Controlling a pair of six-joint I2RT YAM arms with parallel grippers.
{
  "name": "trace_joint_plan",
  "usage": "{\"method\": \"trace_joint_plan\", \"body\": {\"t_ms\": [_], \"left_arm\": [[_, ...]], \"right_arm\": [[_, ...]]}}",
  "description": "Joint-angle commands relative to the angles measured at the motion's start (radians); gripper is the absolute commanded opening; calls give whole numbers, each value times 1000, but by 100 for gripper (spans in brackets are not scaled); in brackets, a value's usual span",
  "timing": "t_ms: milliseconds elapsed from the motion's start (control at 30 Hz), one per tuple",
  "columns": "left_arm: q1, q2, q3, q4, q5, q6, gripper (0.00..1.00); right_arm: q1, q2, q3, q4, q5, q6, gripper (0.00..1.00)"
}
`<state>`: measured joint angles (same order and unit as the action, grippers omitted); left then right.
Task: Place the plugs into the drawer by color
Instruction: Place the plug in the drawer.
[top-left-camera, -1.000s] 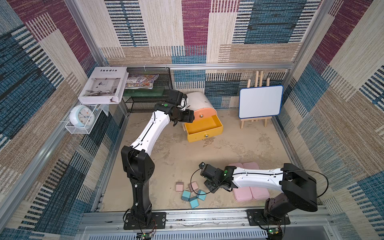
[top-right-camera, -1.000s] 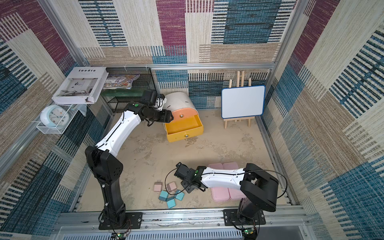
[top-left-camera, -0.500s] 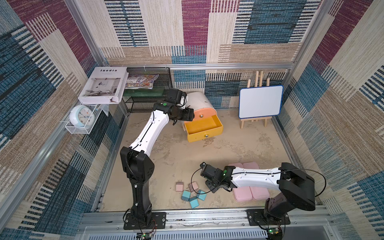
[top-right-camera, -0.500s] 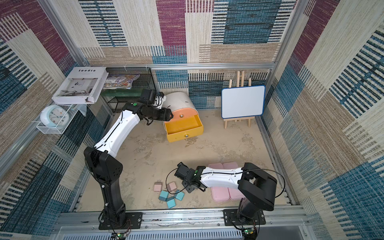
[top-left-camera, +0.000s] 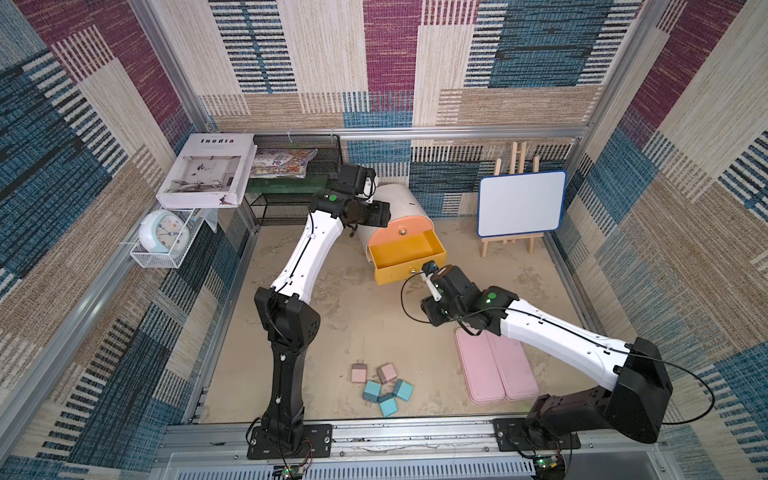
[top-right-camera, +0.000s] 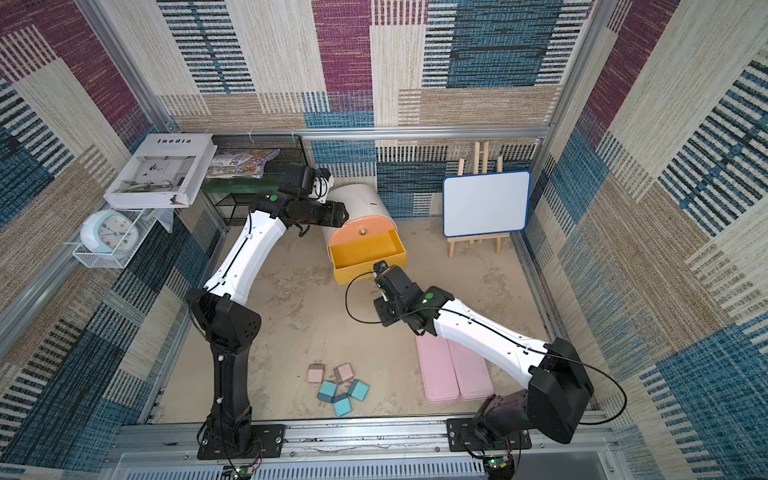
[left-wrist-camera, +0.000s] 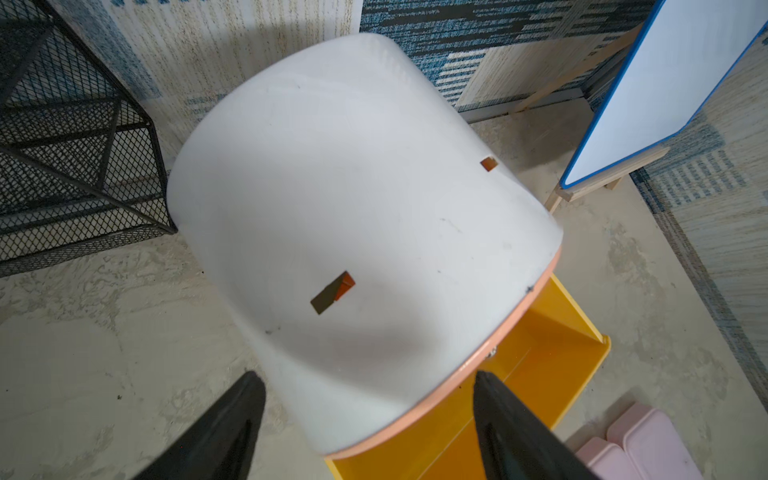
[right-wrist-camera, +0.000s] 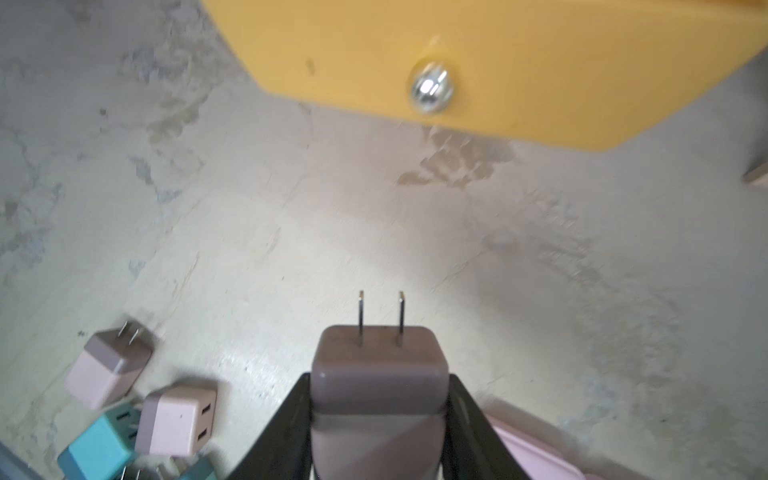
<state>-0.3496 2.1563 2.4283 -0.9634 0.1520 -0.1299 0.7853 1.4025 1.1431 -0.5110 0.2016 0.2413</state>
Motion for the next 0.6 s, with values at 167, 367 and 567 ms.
{"method": "trace_joint_plan", "body": {"t_ms": [167,367,567], "left_arm": [[9,28,20,-18,12,24,83],[15,27,3,-17,12,27,83],[18,32,2,-18,29,18,83]], "right_arm": [[-158,127,258,31,-36,-158,45],[-200,306,435,26,-21,-178,45],[-212,412,534,9,35,-193,45]]}}
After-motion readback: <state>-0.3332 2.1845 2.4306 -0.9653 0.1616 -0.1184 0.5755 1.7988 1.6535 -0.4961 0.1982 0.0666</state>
